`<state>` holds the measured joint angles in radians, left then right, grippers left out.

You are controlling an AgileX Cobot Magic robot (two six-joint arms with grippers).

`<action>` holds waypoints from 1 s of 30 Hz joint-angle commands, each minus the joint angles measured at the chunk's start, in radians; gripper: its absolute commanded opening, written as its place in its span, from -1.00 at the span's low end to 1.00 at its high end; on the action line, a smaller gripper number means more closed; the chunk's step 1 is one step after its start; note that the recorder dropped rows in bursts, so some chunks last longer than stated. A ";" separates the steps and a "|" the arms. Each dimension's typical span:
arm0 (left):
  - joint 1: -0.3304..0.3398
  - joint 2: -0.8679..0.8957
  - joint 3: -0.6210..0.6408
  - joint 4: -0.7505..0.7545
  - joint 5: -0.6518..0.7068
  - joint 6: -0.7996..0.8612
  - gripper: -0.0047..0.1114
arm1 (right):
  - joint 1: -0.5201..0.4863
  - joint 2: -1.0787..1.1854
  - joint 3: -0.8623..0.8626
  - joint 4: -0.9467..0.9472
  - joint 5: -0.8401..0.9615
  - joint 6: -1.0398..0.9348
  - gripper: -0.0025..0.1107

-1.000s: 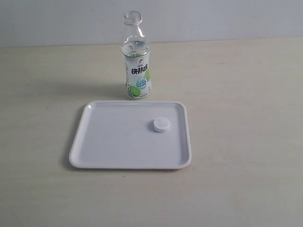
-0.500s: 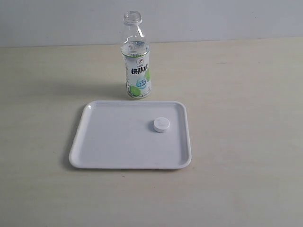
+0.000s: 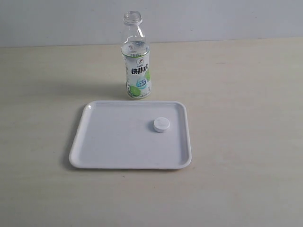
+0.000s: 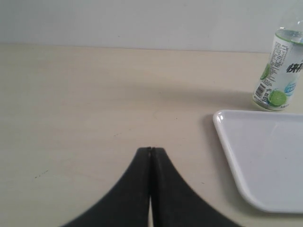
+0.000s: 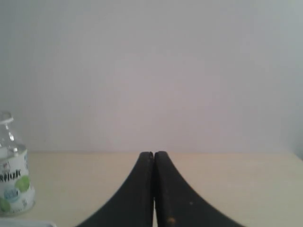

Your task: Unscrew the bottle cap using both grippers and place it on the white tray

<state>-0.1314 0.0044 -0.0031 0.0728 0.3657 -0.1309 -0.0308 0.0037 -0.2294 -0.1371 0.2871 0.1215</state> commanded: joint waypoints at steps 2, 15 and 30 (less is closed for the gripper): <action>0.004 -0.004 0.003 -0.004 -0.008 -0.003 -0.92 | -0.005 -0.004 0.129 -0.023 -0.012 0.003 -0.96; 0.004 -0.004 0.003 -0.004 -0.008 -0.003 -0.92 | -0.071 -0.004 0.229 -0.019 -0.012 -0.004 -0.96; 0.004 -0.004 0.003 -0.004 -0.008 -0.003 -0.92 | -0.082 -0.004 0.229 -0.019 -0.006 0.003 -0.96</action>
<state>-0.1314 0.0044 -0.0031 0.0713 0.3657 -0.1309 -0.1071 0.0037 -0.0045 -0.1524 0.2894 0.1233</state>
